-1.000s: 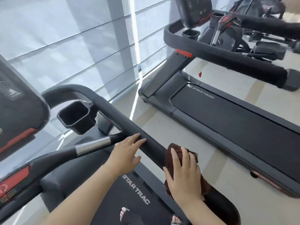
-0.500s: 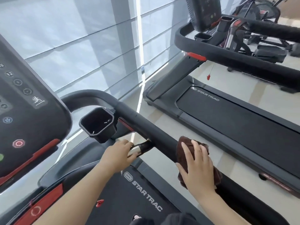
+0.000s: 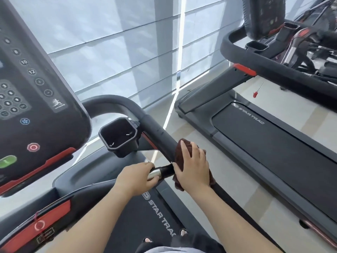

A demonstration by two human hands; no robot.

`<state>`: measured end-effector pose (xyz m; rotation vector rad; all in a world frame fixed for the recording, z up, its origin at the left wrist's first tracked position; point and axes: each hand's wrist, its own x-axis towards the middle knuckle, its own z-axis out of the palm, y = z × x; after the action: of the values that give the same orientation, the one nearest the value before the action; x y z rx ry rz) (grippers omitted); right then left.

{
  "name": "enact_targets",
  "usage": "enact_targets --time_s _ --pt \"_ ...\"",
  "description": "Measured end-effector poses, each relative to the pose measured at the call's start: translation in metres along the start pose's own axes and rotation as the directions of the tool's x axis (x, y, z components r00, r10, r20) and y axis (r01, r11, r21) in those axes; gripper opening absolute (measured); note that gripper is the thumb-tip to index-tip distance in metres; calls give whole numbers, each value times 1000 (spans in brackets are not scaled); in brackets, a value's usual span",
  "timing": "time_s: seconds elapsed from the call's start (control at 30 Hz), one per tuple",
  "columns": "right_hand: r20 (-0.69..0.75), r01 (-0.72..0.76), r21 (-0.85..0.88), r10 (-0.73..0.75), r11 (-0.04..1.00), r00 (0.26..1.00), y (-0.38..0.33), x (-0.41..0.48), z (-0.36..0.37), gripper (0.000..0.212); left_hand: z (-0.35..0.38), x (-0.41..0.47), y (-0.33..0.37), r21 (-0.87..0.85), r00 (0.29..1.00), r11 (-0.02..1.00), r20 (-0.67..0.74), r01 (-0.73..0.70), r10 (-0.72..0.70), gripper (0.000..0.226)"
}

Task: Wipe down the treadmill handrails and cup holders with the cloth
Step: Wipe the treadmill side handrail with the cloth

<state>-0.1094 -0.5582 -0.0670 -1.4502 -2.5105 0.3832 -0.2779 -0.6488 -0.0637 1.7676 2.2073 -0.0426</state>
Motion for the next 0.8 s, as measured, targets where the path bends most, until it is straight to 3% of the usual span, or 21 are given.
enact_targets --time_s 0.17,0.43,0.6,0.8 --pt "36 -5 129 0 992 999 32 -21 -11 87 2 0 2 -10 999 999 -9 44 -44 36" --pt "35 29 65 -31 997 999 40 -22 -5 77 10 -1 3 43 994 994 -52 103 -100 42" --pt "12 150 30 -150 988 989 20 0 4 74 2 -6 -2 -68 989 988 -35 139 -142 37" --pt "19 312 -47 -312 949 950 -6 36 15 75 -19 -15 -32 -190 943 955 -203 226 -264 21"
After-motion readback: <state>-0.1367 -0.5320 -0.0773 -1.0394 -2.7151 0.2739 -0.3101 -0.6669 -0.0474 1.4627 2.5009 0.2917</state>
